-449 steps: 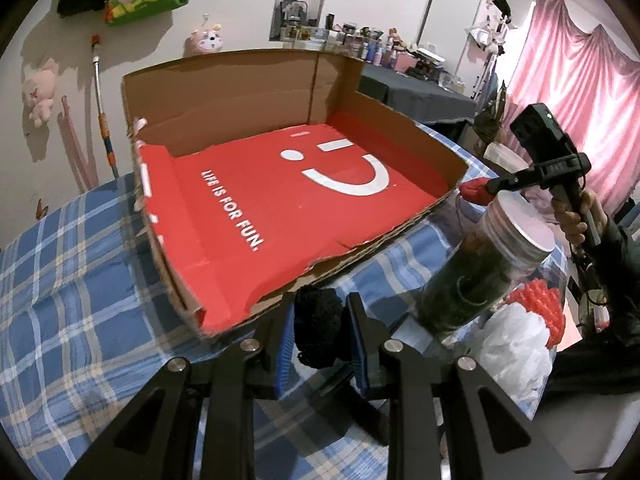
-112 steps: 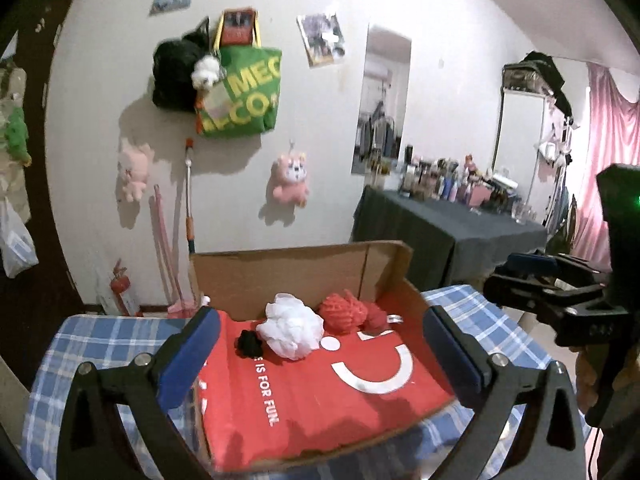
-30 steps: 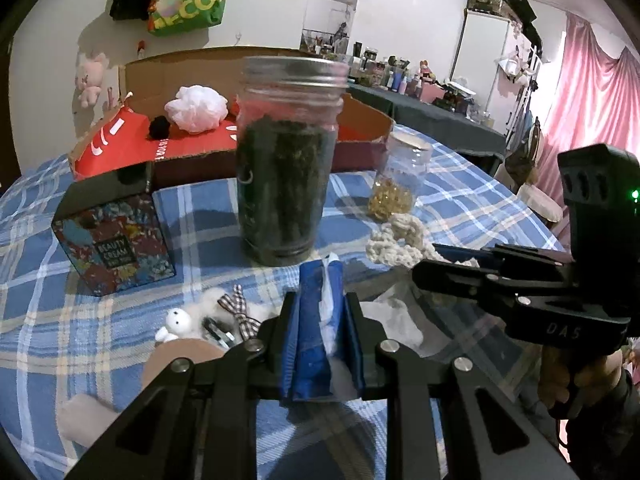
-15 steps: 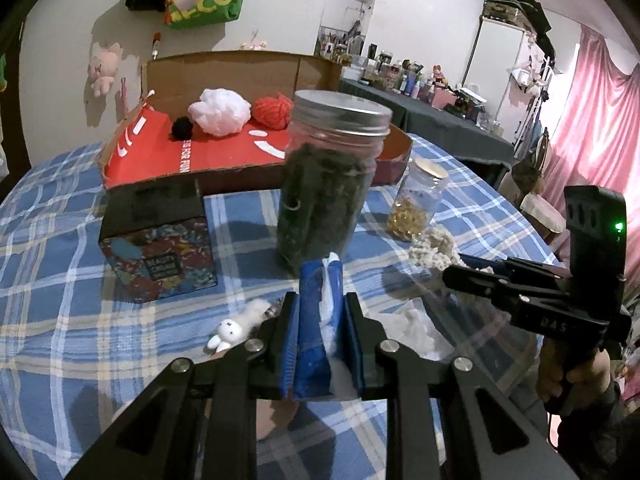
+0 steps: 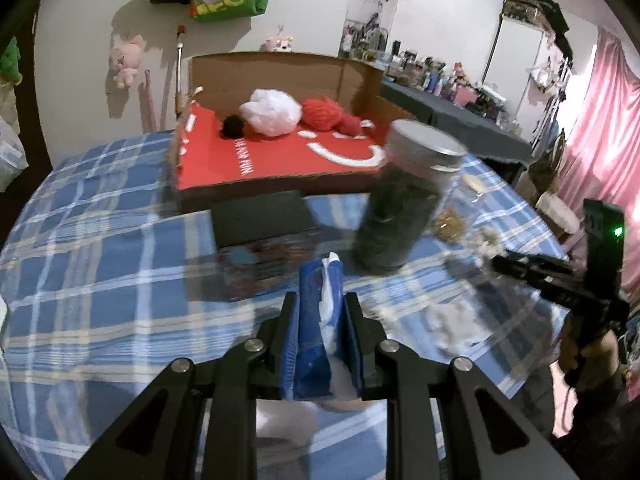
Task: Organize soft objects
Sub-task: 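Carry the lace scrunchie and blue-white cloth over into the cardboard box, then open the right tool to drop the scrunchie while the left tool releases the cloth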
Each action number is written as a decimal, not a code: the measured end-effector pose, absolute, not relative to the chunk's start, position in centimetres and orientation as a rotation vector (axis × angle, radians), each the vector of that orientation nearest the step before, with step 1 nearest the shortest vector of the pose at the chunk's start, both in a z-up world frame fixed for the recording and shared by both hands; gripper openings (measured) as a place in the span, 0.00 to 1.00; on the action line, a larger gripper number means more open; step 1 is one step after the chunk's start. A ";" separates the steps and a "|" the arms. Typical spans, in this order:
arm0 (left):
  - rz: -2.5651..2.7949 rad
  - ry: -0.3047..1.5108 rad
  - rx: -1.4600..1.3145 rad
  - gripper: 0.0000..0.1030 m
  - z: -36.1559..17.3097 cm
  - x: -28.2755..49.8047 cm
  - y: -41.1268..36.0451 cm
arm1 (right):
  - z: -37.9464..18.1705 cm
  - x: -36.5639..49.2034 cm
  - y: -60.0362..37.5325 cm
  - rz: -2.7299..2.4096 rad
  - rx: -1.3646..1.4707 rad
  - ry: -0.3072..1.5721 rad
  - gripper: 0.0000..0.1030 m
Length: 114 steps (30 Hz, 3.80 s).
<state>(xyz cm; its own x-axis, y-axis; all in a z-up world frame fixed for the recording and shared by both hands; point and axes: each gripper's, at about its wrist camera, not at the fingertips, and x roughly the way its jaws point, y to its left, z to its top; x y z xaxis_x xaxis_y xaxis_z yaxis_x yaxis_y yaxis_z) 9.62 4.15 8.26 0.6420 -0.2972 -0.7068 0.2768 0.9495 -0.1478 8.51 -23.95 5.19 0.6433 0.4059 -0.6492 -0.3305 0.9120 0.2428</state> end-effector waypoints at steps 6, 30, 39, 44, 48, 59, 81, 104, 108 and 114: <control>-0.272 0.844 -0.013 0.23 7.5 9.9 7.2 | 5.0 8.6 -24.4 0.367 0.082 0.782 0.28; -0.273 0.844 0.103 0.23 5.0 16.9 12.5 | 6.4 14.3 -28.6 0.271 0.057 0.788 0.28; -0.359 0.816 0.158 0.23 5.4 19.2 12.3 | 7.6 17.2 -27.9 0.352 -0.017 0.772 0.28; -0.399 0.808 0.182 0.23 5.6 19.9 12.1 | 8.0 18.2 -27.4 0.376 -0.051 0.773 0.28; -0.415 0.804 0.185 0.22 5.9 20.4 12.2 | 8.2 18.9 -27.1 0.401 -0.064 0.774 0.28; -0.483 0.786 0.166 0.22 7.8 21.5 12.3 | 9.3 20.4 -26.1 0.497 -0.068 0.776 0.28; -0.428 0.903 0.177 0.23 10.8 31.1 4.2 | 11.8 31.9 -17.8 0.533 -0.120 0.894 0.28; -0.163 1.101 0.281 0.25 5.5 39.7 3.0 | 6.5 40.8 -15.3 0.269 -0.255 1.127 0.29; -0.164 1.099 0.269 0.25 5.6 39.9 3.4 | 6.4 40.8 -15.1 0.270 -0.245 1.135 0.30; -0.179 1.092 0.251 0.44 5.6 40.3 3.6 | 6.1 41.1 -15.1 0.298 -0.243 1.136 0.44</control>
